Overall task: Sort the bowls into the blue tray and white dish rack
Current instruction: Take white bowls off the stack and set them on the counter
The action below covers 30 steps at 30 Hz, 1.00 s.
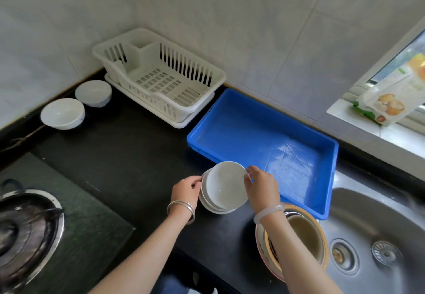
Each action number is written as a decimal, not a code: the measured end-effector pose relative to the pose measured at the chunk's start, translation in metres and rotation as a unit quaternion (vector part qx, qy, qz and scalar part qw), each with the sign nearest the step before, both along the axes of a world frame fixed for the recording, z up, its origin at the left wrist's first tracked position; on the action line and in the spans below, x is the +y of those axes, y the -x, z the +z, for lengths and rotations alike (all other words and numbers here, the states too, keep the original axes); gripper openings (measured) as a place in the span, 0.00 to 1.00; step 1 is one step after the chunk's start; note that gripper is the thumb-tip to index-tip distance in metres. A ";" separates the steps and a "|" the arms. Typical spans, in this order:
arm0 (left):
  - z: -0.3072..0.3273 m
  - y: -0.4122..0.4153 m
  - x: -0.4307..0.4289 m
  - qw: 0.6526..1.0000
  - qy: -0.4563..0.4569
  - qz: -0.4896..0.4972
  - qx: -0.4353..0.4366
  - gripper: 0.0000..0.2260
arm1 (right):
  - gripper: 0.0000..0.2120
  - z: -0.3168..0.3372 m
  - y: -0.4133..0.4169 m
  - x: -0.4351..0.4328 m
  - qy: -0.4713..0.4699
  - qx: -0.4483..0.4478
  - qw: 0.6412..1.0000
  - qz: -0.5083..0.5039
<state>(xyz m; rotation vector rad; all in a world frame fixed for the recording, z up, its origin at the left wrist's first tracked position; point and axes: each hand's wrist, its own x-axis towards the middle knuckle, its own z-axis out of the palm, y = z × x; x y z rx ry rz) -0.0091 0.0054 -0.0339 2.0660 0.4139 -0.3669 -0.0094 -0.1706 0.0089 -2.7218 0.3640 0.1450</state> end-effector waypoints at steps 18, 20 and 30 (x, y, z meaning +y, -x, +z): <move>0.019 -0.019 -0.008 0.995 -0.094 -0.024 0.020 0.06 | 0.09 0.020 0.007 -0.028 -0.193 -0.031 0.972 -0.130; 0.023 -0.020 0.000 0.997 -0.073 -0.009 0.015 0.06 | 0.09 0.027 0.003 -0.026 -0.205 -0.045 0.969 -0.130; 0.044 -0.050 0.099 0.984 0.057 0.166 -0.008 0.10 | 0.06 0.063 -0.053 0.025 -0.261 -0.069 0.961 -0.061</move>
